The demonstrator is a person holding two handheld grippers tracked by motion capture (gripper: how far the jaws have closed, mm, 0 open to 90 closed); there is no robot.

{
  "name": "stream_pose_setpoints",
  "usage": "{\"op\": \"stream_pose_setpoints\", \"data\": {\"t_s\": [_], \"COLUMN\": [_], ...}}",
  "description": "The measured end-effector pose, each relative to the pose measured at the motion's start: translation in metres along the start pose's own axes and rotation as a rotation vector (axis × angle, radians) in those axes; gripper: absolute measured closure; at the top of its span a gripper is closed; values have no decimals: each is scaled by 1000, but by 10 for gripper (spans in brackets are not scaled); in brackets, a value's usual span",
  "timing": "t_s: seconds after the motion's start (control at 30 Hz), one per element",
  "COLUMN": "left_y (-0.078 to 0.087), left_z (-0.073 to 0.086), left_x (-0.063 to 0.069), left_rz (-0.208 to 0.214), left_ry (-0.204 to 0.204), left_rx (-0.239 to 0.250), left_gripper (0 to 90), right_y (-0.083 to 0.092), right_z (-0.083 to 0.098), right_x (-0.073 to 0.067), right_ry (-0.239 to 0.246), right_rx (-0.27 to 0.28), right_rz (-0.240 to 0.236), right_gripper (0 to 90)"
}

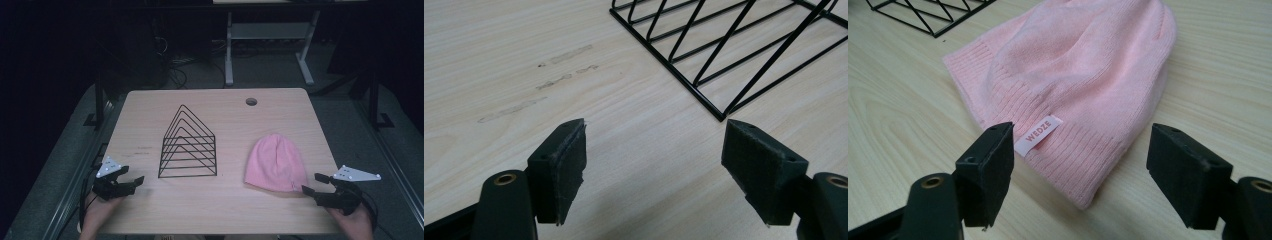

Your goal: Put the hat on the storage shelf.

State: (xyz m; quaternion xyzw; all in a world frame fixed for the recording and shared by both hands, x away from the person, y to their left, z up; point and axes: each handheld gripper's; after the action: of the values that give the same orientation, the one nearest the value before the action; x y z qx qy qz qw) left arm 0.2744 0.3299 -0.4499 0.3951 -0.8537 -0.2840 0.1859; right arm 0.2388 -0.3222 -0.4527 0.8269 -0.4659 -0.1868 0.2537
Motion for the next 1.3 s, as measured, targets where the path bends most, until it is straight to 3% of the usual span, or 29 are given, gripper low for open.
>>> {"op": "stream_pose_setpoints", "data": {"t_s": [0.43,0.77,0.8,0.93,1.03,1.13,1.3], "left_y": [2,7,7,6,6,6,7], "left_z": [1,1,2,2,2,2,2], "left_x": [3,7,6,5,5,5,6], "left_rz": [10,-11,-12,-7,-7,13,11], "left_ry": [-9,-17,-14,-5,-15,10,6], "left_rx": [7,29,30,29,23,35,43], "left_gripper": [254,255,255,254,254,254,255], "right_y": [-1,-12,-16,-26,-33,-38,-47], "right_z": [-5,-38,-48,-63,-74,-81,-92], "right_x": [-1,-4,-4,-1,2,4,10], "right_ry": [-18,17,27,31,37,45,43], "right_rx": [-9,-26,-40,-57,-81,-96,-127], "right_rz": [-5,-50,-60,-89,-98,-99,-106], "right_gripper": [225,212,211,209,209,210,210]}}
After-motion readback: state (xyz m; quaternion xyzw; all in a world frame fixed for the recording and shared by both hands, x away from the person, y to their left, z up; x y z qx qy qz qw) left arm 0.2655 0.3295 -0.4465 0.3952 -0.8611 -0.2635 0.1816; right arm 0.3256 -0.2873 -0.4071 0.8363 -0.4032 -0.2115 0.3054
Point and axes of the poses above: each handheld gripper's, and its own axes: y roughly backward along the jaws, z roughly out of its underside, x roughly to its right, and after that the axes turned 8 degrees about z, right-handed
